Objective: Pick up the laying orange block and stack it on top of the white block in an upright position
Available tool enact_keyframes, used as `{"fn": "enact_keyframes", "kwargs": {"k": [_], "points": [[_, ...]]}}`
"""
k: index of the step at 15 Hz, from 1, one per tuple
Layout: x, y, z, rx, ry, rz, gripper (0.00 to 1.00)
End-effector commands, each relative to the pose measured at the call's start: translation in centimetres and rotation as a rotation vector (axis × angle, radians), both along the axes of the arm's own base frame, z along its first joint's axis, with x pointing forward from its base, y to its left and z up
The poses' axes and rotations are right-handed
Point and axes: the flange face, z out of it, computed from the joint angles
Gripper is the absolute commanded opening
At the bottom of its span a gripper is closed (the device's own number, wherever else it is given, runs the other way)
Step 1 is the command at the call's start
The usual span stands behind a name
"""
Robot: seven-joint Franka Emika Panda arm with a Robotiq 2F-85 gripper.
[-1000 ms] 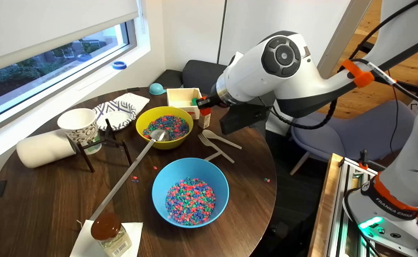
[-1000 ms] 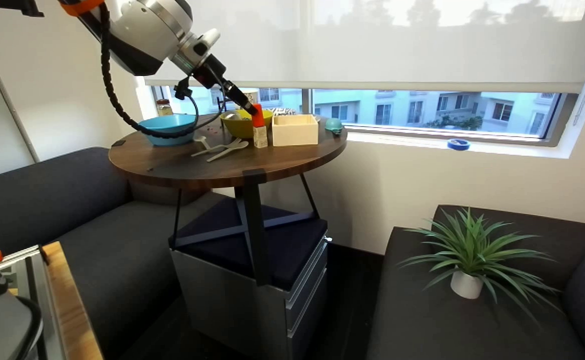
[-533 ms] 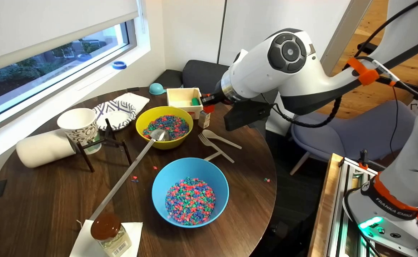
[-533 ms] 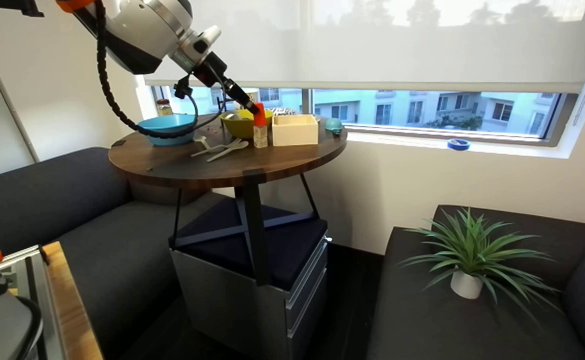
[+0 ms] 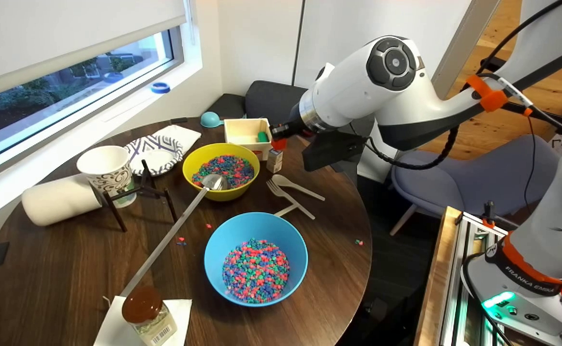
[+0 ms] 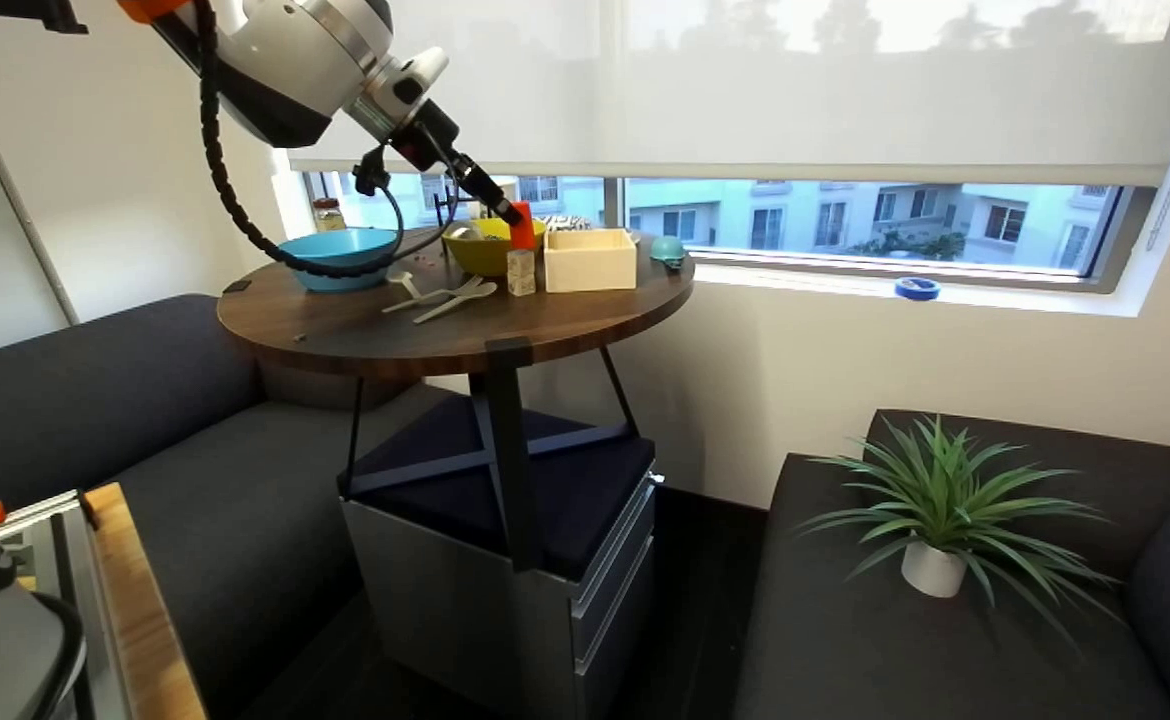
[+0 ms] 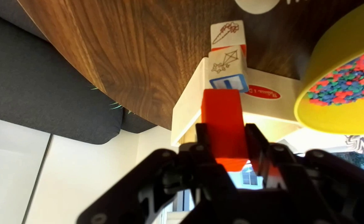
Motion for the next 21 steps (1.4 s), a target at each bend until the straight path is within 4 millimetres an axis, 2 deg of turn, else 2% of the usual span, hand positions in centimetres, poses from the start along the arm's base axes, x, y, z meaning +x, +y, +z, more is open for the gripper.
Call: {"fn": "enact_keyframes", "kwargs": {"k": [1, 12, 21], "points": [[-0.22, -0.61, -0.09, 0.01, 0.003, 0.036, 0.08], [-0.37, -0.29, -0.13, -0.011, 0.039, 0.155, 0.08], [-0.89, -0.56, -0.74, -0.027, 0.068, 0.185, 0.08]]}}
